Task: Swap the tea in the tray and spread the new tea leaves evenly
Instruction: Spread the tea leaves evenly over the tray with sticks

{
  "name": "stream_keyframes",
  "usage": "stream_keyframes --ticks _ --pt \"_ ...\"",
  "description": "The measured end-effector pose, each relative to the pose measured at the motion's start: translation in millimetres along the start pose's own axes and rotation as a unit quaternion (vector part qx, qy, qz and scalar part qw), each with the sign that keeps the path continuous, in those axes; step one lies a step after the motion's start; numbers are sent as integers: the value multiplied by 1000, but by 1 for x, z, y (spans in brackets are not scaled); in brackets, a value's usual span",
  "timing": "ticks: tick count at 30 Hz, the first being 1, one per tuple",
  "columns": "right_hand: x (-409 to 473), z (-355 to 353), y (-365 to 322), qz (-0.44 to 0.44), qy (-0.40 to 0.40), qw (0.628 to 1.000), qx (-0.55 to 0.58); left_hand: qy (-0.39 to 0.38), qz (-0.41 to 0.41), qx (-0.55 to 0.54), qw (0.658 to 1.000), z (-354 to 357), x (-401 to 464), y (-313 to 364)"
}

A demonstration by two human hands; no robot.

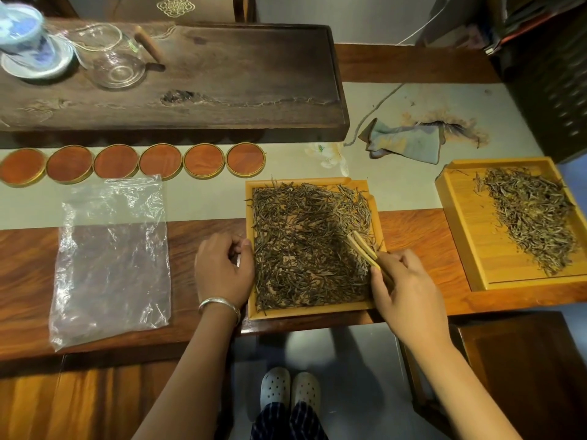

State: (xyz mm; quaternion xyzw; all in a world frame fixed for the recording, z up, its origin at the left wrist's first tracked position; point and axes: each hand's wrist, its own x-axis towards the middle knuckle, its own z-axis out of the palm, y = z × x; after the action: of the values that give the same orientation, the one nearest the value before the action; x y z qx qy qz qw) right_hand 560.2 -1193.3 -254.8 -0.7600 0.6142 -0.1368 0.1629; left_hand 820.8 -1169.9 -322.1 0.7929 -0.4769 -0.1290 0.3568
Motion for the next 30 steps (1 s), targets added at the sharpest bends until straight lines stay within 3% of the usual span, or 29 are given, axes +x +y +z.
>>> stream_keyframes --ticks 9,21,30 --pt "0 18 -40 7 7 1000 27 2 6 -3 1000 1 0 -1" --pt "-7 8 -20 42 40 998 -20 -6 -9 -17 1000 -3 -1 4" --pt "32 7 -25 3 52 999 -5 -6 -11 -20 1000 -3 -1 5"
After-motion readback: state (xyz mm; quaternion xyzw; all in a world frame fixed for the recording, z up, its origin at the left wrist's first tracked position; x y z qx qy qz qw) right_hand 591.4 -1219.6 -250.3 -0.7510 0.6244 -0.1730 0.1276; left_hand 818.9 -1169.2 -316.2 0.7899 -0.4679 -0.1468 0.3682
